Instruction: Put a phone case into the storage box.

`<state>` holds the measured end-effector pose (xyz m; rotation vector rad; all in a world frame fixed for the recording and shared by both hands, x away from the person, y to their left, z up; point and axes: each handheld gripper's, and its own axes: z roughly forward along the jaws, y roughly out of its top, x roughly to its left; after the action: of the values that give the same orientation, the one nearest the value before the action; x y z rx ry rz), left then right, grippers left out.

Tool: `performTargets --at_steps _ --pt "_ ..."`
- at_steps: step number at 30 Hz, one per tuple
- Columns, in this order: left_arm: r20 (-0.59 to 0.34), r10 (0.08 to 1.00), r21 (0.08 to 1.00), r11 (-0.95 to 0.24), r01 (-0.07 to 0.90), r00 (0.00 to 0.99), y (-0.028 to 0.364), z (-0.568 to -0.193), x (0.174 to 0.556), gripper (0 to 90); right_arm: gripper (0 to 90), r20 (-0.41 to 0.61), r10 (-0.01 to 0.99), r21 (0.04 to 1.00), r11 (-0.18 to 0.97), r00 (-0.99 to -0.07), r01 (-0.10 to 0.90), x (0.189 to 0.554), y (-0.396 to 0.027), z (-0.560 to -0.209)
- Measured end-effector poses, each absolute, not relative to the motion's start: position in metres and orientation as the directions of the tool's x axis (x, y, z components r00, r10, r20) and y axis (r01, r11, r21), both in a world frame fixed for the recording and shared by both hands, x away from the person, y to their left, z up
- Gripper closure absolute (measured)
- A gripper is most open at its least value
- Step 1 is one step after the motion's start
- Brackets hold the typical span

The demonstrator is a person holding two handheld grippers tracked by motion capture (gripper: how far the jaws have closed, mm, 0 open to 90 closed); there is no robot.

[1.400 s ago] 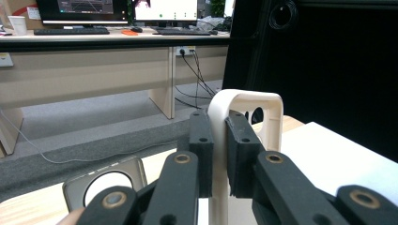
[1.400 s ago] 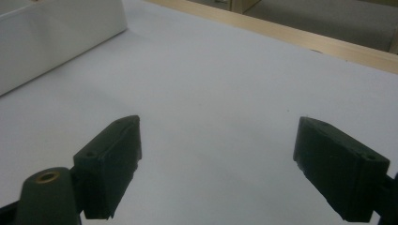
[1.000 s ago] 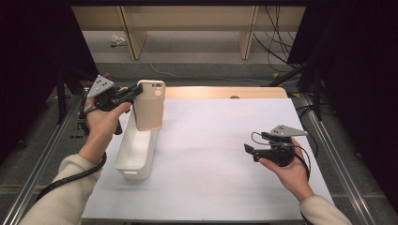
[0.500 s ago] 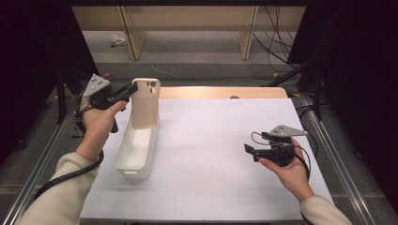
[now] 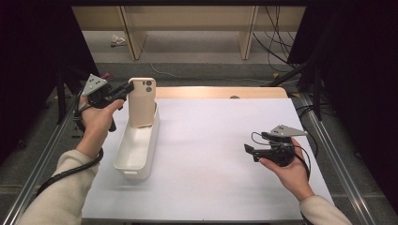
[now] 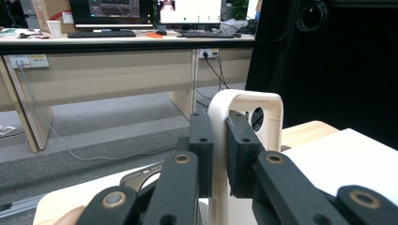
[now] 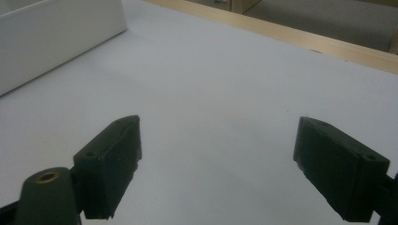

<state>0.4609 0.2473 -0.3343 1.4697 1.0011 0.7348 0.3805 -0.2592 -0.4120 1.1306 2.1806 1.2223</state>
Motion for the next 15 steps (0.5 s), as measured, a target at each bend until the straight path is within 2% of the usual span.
performTargets --at_steps 15 --pt "-0.089 0.905 0.983 0.012 0.183 0.417 0.253 -0.34 0.473 82.1 16.3 0.044 0.802 0.842 0.291 -0.596 0.455 0.381 -0.259 -0.412"
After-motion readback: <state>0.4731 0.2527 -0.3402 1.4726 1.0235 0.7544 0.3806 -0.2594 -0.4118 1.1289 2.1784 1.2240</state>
